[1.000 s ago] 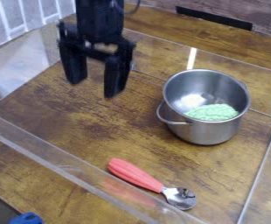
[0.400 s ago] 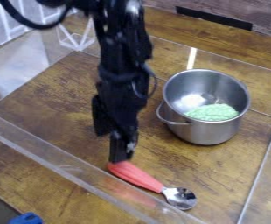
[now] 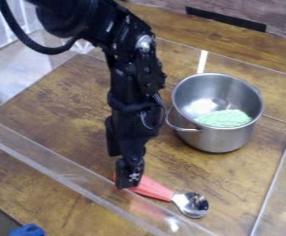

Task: Move the pink spoon to the right

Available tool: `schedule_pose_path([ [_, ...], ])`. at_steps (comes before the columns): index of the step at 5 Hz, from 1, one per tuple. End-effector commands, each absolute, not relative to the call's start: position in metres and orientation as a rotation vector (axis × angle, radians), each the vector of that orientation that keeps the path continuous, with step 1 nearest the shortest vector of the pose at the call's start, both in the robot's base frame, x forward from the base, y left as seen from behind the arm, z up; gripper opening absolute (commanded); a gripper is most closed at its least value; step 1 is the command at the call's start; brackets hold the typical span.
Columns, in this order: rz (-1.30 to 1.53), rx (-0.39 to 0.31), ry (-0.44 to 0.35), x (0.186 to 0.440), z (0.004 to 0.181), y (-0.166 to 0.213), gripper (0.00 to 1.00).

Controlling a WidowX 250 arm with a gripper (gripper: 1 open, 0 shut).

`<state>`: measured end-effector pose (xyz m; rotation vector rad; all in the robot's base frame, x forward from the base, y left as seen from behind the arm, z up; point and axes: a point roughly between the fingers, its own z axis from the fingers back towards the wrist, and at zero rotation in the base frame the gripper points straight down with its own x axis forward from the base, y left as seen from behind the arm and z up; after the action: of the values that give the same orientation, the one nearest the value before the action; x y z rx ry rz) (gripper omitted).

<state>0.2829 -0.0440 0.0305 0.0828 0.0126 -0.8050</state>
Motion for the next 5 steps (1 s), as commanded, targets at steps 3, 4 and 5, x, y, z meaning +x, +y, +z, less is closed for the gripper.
schedule_pose_path([
  [3,-0.883,0.154,-0.037,0.283,0.027,-0.038,1.0],
  [4,-0.893,0.167,-0.04,0.282,0.025,-0.035,1.0],
  [5,-0.9,0.178,-0.042,0.28,0.023,-0.032,1.0],
])
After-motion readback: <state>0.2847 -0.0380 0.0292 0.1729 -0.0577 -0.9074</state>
